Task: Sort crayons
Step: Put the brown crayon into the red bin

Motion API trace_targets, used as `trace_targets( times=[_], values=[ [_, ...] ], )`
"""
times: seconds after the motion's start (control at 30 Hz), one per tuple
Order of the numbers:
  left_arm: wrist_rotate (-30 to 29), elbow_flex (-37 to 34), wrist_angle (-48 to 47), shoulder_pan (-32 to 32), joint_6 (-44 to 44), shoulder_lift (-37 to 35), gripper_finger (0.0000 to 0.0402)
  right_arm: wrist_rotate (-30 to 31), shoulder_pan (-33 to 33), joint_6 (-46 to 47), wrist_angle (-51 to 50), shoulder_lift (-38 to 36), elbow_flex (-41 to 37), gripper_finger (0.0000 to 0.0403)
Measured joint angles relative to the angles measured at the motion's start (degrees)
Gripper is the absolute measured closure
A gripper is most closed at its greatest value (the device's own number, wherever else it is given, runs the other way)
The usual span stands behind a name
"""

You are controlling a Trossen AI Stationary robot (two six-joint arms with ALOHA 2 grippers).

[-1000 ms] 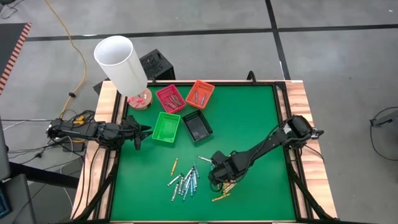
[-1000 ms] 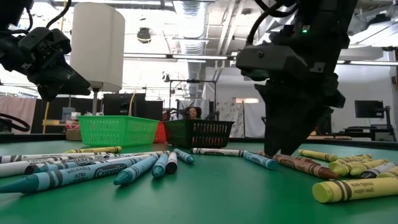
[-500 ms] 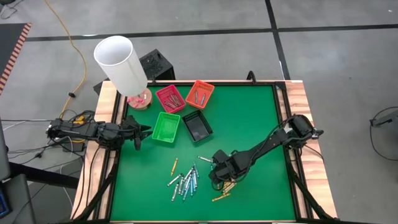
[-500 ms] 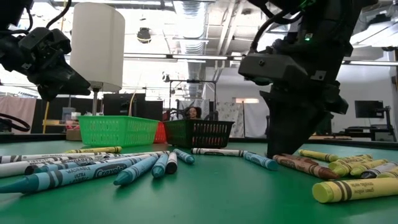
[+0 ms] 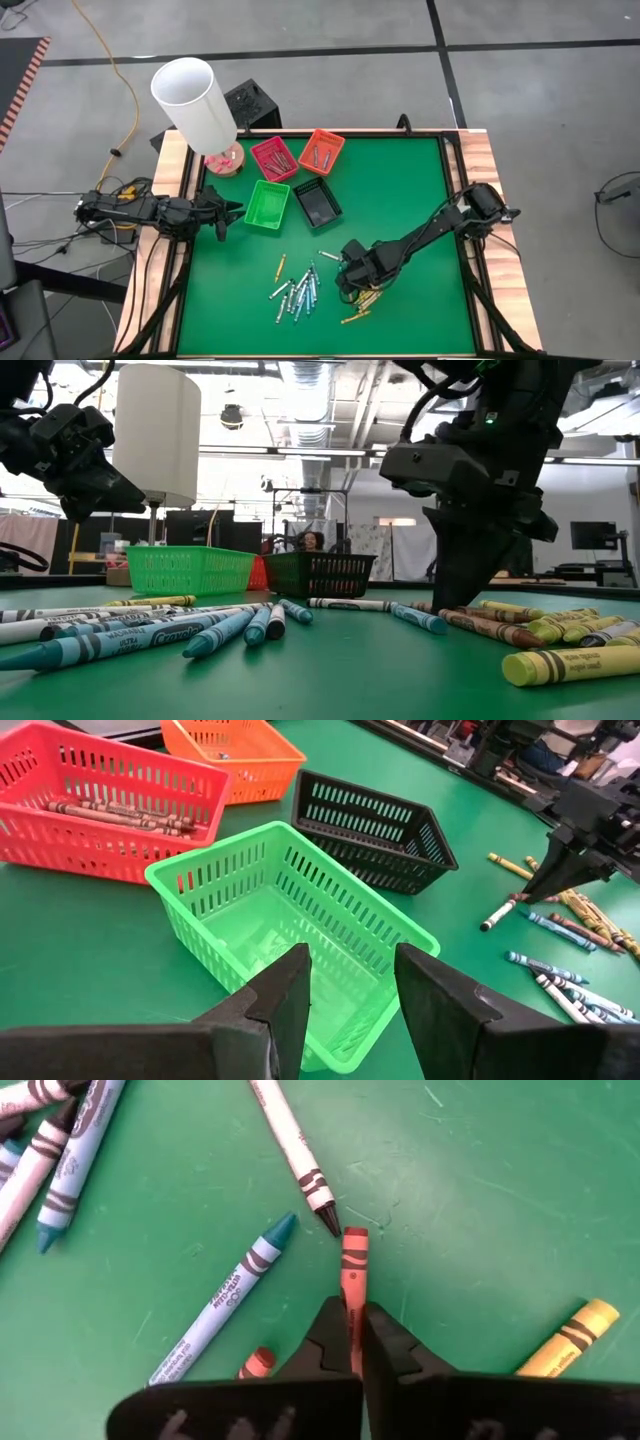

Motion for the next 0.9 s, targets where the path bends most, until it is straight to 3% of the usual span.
trace_targets(
  times=[0.43,0.67,0.9],
  values=[
    [0.00,0.00,-0.01,0.00,0.56,0.00,0.0265,0.67,-3.30,-10.94,-0.53,0.36,7.41,0.0402],
    [0.00,0.00,-0.01,0.00,0.66,0.00,0.0265,3.10,-7.33,-21.59,0.58,0.29,12.49,0.0402],
    [-0.02,0.01,-0.01,-0.01,0.93,0.00,0.0265,3.99,-14.00,-36.22,11.23,0.20,15.19,0.0403]
  ],
)
